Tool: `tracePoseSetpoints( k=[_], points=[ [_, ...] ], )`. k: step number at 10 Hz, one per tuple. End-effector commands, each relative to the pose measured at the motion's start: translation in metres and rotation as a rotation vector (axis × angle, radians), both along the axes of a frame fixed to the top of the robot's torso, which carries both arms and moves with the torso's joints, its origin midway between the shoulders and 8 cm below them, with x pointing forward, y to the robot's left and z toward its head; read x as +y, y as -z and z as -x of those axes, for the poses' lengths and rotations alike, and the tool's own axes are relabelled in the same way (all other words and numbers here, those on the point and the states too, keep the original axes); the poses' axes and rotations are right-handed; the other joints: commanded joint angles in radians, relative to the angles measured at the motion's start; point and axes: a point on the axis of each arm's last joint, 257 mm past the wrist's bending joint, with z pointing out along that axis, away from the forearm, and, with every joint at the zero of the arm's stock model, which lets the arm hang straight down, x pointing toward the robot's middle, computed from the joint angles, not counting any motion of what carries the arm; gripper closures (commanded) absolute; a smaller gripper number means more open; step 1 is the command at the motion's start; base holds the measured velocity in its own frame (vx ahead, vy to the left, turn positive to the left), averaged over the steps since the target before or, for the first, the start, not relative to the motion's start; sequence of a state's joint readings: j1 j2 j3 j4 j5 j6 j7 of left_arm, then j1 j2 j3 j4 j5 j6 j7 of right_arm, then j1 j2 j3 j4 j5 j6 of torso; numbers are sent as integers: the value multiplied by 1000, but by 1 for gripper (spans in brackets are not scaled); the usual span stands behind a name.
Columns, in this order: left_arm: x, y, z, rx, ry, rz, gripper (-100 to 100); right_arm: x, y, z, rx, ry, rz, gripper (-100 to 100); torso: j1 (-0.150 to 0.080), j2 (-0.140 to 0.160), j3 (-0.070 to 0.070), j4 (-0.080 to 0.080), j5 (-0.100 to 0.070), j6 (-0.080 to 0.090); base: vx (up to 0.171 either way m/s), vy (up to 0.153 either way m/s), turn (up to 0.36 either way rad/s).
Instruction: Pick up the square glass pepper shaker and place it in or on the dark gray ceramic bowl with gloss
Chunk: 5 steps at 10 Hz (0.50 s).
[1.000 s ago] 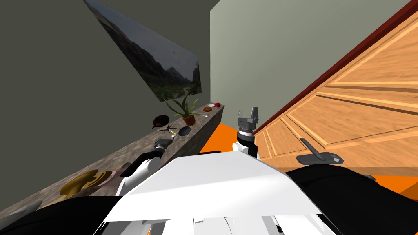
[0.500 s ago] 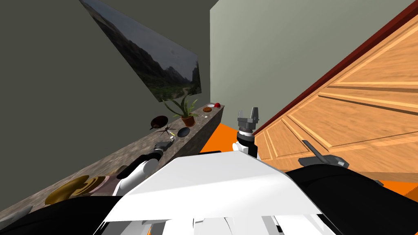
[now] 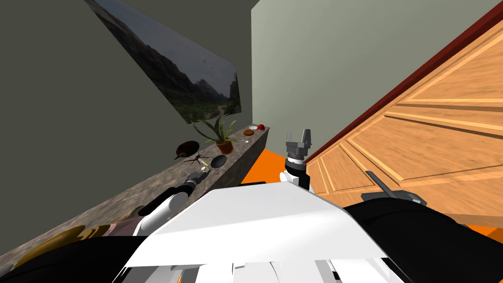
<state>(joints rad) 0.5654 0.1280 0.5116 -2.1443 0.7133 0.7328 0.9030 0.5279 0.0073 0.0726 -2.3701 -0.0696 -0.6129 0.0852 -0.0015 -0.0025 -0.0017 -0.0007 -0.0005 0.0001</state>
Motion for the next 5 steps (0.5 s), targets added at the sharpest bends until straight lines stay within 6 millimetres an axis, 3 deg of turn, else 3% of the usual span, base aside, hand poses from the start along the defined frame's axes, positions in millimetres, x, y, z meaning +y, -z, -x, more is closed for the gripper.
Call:
tracePoseSetpoints(
  k=[1, 2, 3, 4, 5],
  points=[
    [0, 0, 0, 0, 0, 0, 0, 0, 0, 0, 0, 0, 0, 0, 0, 0, 0, 0, 0, 0, 6, -4, 2],
    [0, 7, -4, -2, -3, 0, -100, 0, 0, 0, 0, 0, 0, 0, 1, 2, 1, 0, 0, 0, 41, 14, -14],
    [1, 4, -3, 0, -1, 2, -100, 0, 0, 0, 0, 0, 0, 0, 2, 0, 0, 0, 1, 0, 26, 10, -7],
    [1, 5, -3, -1, -2, 1, 100, 0, 0, 0, 0, 0, 0, 0, 2, 1, 1, 0, 1, 0, 0, 0, 0],
    [1, 5, -3, -1, -2, 1, 100, 0, 0, 0, 0, 0, 0, 0, 2, 2, 1, 1, 0, 0, 5, -2, 11]
  ],
)
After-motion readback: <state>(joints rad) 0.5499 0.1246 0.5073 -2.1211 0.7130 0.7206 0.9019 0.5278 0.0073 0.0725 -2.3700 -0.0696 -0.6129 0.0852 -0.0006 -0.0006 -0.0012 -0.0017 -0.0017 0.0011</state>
